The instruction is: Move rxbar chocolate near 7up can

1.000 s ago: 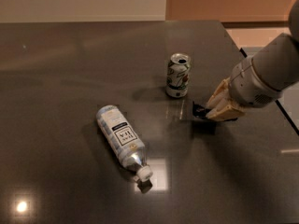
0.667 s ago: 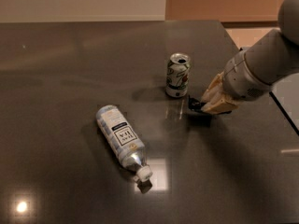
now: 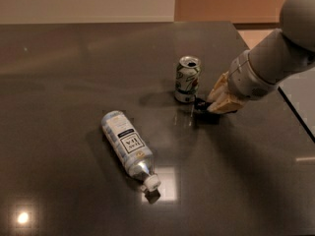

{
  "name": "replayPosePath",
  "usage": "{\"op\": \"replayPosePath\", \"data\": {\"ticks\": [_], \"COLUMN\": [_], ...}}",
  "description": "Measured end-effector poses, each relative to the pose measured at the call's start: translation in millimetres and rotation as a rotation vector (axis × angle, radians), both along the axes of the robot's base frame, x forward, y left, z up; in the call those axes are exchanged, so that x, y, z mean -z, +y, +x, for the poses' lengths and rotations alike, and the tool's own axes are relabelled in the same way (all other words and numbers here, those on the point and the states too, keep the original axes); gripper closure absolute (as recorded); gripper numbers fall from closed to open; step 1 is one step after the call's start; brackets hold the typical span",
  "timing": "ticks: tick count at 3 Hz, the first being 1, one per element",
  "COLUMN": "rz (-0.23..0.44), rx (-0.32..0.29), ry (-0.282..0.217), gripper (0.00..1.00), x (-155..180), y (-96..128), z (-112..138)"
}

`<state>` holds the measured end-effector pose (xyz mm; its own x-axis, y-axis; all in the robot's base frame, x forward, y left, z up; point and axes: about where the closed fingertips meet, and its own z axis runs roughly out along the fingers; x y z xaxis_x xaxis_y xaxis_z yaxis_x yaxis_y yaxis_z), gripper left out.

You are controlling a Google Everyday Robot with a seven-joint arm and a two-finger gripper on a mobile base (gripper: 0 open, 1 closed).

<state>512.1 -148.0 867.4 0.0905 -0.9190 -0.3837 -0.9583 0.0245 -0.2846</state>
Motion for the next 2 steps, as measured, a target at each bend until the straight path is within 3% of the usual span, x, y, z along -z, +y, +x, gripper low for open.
{"op": "replayPosePath", "data": {"ticks": [2], "rz": [-0.004], "rx": [-0.020], "ry": [-0.008], "gripper": [0.13], "x": [3.4], "y": [4.3], "z": [5.4]}}
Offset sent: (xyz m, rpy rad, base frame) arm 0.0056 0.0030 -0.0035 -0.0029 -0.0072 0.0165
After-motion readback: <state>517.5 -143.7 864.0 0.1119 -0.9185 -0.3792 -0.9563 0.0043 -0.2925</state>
